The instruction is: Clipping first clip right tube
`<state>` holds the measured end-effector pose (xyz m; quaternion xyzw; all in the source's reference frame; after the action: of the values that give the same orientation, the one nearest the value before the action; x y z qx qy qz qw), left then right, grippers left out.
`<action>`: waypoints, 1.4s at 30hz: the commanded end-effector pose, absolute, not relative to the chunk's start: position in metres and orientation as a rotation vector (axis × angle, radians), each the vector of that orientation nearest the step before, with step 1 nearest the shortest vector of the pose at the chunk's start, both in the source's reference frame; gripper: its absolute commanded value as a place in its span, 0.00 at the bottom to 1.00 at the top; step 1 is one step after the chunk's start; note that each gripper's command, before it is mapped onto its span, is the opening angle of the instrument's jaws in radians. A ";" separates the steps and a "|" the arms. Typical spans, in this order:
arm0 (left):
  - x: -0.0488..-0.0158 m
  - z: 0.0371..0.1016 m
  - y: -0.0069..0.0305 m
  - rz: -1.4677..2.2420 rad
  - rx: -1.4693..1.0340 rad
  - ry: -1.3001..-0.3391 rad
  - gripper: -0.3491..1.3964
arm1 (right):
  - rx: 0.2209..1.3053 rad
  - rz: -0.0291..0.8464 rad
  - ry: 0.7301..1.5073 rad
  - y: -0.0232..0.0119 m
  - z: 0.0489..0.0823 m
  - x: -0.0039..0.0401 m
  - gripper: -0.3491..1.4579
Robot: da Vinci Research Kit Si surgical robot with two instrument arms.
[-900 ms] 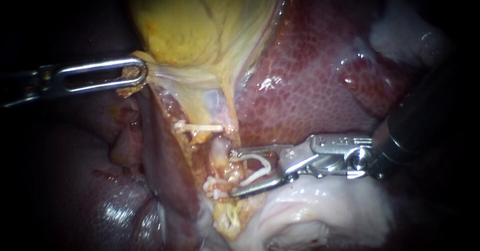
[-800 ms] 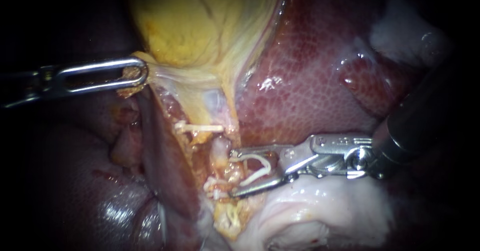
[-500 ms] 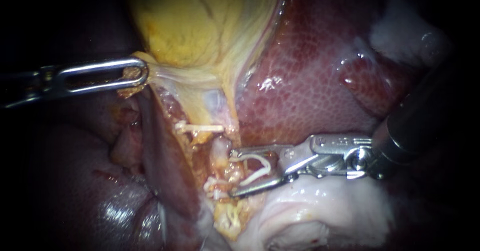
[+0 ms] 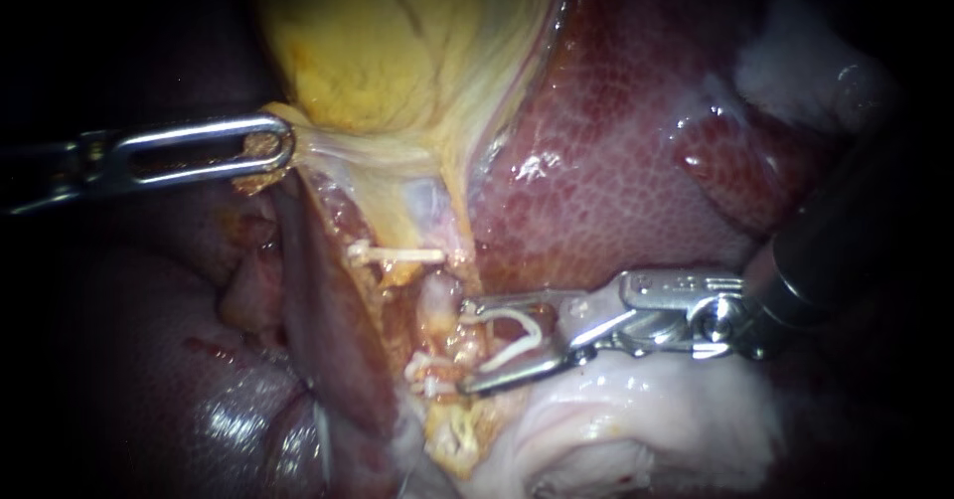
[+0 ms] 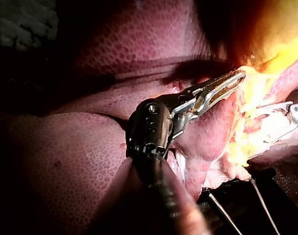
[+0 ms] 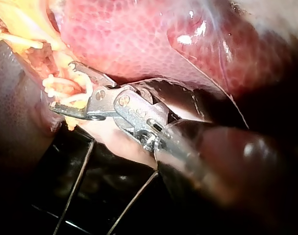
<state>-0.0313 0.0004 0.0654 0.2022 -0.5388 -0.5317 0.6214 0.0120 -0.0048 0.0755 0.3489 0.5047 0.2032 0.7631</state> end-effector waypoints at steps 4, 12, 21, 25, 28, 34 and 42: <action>-0.0312 0.0652 0.0005 -1.221 0.466 -1.239 0.00 | 0.758 0.449 1.093 -0.0044 0.0751 0.0107 0.52; -0.0311 0.0652 0.0005 -1.221 0.467 -1.239 0.00 | 0.743 0.468 1.092 -0.0032 0.0745 0.0092 0.51; -0.0311 0.0652 0.0005 -1.221 0.467 -1.239 0.00 | 0.730 0.482 1.091 -0.0027 0.0751 0.0107 0.52; -0.0311 0.0651 0.0004 -1.221 0.466 -1.239 0.00 | 0.727 0.487 1.090 -0.0026 0.0753 0.0115 0.52; -0.0311 0.0651 0.0004 -1.221 0.466 -1.239 0.00 | 0.725 0.489 1.090 -0.0025 0.0755 0.0120 0.52; -0.0312 0.0650 0.0004 -1.222 0.465 -1.238 0.00 | 0.720 0.493 1.090 -0.0026 0.0757 0.0131 0.52; -0.0312 0.0650 0.0004 -1.222 0.465 -1.238 0.00 | 0.758 0.462 1.103 -0.0039 0.0759 0.0147 0.52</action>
<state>-0.0312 0.0004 0.0650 0.2026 -0.5389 -0.5317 0.6212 0.0149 -0.0041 0.0760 0.3523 0.5068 0.2112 0.7579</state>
